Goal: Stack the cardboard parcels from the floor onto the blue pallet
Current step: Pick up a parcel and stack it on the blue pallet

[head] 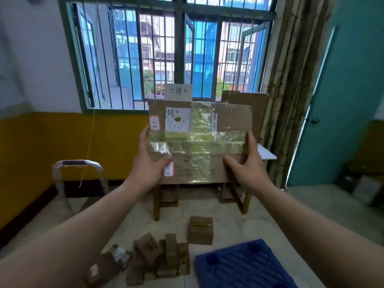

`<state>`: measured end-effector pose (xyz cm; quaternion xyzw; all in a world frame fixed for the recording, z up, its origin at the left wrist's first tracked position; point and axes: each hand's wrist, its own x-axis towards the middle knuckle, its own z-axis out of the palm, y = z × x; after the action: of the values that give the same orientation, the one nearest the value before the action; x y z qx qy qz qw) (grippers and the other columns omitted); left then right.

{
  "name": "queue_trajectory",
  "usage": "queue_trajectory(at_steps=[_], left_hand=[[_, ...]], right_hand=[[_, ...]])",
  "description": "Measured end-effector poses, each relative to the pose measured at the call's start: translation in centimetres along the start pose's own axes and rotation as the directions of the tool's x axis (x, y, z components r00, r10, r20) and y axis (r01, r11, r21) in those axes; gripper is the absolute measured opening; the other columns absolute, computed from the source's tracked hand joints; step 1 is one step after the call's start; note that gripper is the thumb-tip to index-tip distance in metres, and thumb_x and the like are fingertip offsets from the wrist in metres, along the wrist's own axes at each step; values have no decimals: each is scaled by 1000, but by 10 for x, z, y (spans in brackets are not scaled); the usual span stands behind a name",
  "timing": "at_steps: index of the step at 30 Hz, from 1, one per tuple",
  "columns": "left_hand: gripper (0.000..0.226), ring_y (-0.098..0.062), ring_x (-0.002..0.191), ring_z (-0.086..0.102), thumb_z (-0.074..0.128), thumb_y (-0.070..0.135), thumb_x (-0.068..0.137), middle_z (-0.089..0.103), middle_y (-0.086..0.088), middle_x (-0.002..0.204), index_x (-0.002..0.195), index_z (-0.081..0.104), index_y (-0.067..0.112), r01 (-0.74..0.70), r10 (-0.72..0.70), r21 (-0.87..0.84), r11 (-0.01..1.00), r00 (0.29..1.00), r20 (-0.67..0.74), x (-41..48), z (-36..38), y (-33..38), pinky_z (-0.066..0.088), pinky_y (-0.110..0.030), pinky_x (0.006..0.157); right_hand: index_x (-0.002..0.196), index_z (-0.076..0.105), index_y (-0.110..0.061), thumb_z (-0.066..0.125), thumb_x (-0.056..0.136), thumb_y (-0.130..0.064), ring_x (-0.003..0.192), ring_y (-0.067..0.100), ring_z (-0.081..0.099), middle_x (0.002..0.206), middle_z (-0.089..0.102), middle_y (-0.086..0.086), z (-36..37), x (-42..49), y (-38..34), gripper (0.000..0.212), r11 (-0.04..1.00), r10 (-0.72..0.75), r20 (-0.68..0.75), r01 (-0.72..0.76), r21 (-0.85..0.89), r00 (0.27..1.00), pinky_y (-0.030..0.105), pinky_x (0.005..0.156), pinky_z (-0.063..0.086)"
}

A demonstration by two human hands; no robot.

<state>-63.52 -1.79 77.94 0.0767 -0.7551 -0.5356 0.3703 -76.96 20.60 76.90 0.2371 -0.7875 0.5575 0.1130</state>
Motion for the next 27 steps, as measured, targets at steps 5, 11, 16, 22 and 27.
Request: queue_trajectory(at_steps=[5,11,16,22,27], left_hand=[[92,-19,121,51,68,9,83,43,4,140,144,9,44,67,-64,-14,998,982,175,8,126,-13,47,-42,95],[92,3,76,57,69,12,83,49,14,112,144,9,44,314,-314,46,948,907,279,-9,260,-73,47,-12,53],[93,-10,93,56,72,15,80,44,2,131,140,10,49,466,-483,131,875,831,276,-17,293,-131,50,-25,68],[95,-8,91,56,73,16,79,39,4,125,137,9,55,595,-634,227,771,748,195,-5,291,-214,52,-20,60],[98,-15,101,56,72,21,80,41,1,138,143,3,51,719,-762,255,647,626,167,18,295,-305,52,-28,68]], right_hand=[[145,2,-53,71,81,-42,124,20,46,148,38,1,-93,19,79,95,989,107,-69,-113,-99,992,39,99,43],[144,5,-53,71,79,-44,120,26,50,142,41,5,-161,29,200,93,945,300,26,-294,-140,953,50,98,47],[144,11,-53,68,79,-50,116,25,51,142,40,5,-150,46,274,87,893,425,140,-389,-229,894,48,96,48],[149,3,-46,68,77,-56,132,26,38,153,26,4,-83,72,345,98,822,552,308,-443,-359,775,37,101,36],[150,-3,-41,70,76,-49,121,21,42,143,23,2,-18,104,411,104,768,629,388,-460,-446,674,28,89,38]])
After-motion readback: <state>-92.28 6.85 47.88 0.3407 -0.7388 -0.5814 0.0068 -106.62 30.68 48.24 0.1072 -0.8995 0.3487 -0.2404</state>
